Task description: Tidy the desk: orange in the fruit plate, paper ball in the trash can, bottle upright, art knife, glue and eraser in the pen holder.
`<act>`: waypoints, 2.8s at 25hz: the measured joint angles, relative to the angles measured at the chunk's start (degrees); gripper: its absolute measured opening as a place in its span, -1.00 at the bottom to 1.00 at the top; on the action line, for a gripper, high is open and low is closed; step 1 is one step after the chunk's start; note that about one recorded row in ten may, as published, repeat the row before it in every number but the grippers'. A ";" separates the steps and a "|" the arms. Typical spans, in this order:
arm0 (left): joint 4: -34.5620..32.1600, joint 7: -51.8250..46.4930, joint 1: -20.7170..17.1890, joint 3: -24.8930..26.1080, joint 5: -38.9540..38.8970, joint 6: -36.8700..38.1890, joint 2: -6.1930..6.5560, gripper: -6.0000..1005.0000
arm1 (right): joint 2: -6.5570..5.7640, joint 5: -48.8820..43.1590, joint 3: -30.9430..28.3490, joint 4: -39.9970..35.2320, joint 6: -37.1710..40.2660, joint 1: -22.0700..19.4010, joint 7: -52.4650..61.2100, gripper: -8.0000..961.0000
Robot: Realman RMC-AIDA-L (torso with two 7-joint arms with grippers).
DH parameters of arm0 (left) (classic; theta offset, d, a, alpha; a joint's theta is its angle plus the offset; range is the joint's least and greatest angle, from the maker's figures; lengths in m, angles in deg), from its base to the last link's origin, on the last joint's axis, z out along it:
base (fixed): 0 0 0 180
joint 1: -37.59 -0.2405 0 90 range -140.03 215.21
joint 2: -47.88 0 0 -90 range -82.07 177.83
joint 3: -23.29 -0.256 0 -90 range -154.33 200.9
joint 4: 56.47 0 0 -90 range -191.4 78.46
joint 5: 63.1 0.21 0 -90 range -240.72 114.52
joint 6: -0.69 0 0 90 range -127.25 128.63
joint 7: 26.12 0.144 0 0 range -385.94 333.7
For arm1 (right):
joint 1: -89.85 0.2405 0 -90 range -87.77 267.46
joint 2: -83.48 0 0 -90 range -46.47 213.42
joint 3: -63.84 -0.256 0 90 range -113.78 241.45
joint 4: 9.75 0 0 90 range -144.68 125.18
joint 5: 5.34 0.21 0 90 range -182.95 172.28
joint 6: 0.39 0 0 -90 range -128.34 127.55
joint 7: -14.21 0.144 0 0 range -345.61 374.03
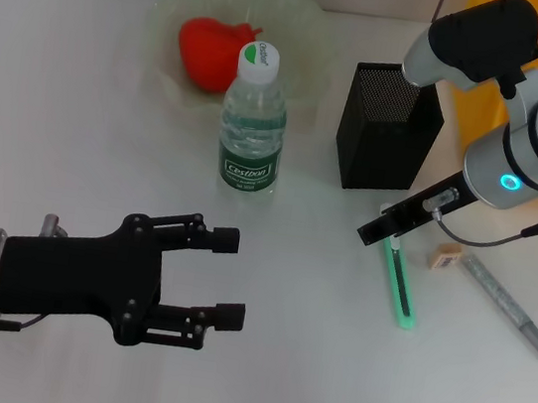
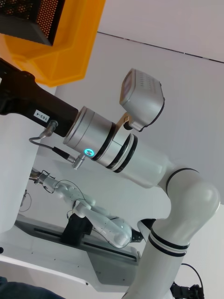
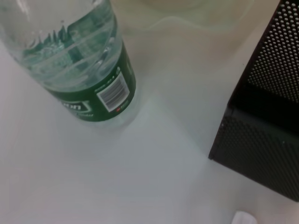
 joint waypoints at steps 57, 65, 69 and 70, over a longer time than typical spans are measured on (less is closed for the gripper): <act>0.20 0.37 -0.17 0.51 -0.17 -0.77 -0.53 0.62 | -0.46 69.15 -36.67 26.70 -4.33 -7.37 -79.51 -0.64; 0.20 0.62 -0.33 0.53 -0.26 -1.46 -0.65 0.62 | -0.34 69.49 -36.40 28.65 -5.67 -6.71 -82.48 -0.63; 0.20 0.64 -0.27 0.52 -0.27 -1.52 -0.61 0.62 | -0.37 69.51 -36.26 28.06 -5.15 -6.88 -81.37 -0.62; 0.20 0.64 -0.26 0.53 -0.28 -1.53 -0.60 0.62 | -0.40 69.35 -36.15 27.64 -5.03 -7.03 -80.75 -0.62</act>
